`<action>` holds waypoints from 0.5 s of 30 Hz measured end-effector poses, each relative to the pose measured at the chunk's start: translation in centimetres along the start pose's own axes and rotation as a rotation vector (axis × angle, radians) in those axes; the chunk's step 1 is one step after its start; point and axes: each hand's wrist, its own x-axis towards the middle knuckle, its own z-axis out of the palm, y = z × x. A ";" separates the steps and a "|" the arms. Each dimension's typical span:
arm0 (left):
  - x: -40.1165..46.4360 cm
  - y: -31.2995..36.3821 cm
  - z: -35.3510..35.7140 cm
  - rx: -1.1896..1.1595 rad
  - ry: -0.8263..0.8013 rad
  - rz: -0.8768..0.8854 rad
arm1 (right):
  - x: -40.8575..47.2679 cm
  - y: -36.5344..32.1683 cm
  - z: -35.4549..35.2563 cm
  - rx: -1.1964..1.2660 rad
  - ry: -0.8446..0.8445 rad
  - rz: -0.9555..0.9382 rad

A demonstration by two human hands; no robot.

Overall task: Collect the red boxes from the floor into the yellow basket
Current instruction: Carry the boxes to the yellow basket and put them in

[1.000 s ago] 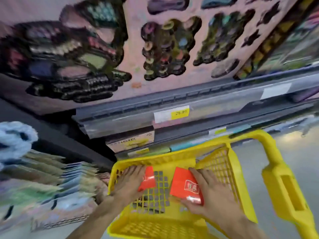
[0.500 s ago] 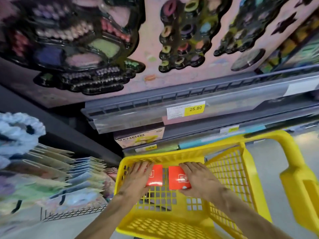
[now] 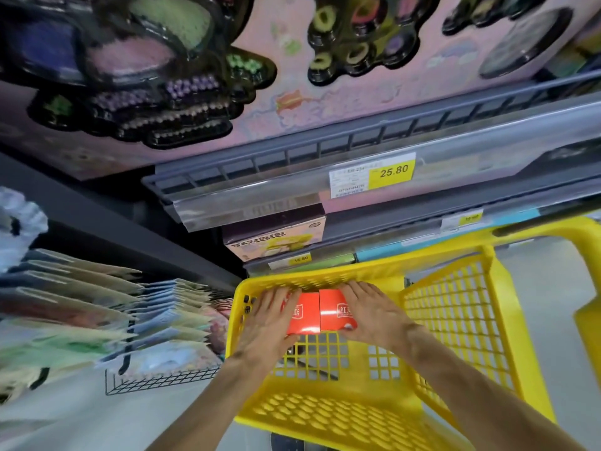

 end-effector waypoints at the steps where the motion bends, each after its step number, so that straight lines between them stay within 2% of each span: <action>1: -0.1 0.0 0.0 -0.001 -0.006 -0.007 | 0.0 -0.1 0.1 -0.007 -0.001 -0.001; 9: -0.8 0.2 -1.0 0.001 -0.002 -0.017 | -0.8 -0.9 -0.3 -0.091 0.020 -0.010; 15: -3.5 1.7 -6.6 -0.111 0.048 0.058 | -6.3 -1.3 -6.3 -0.035 0.106 0.038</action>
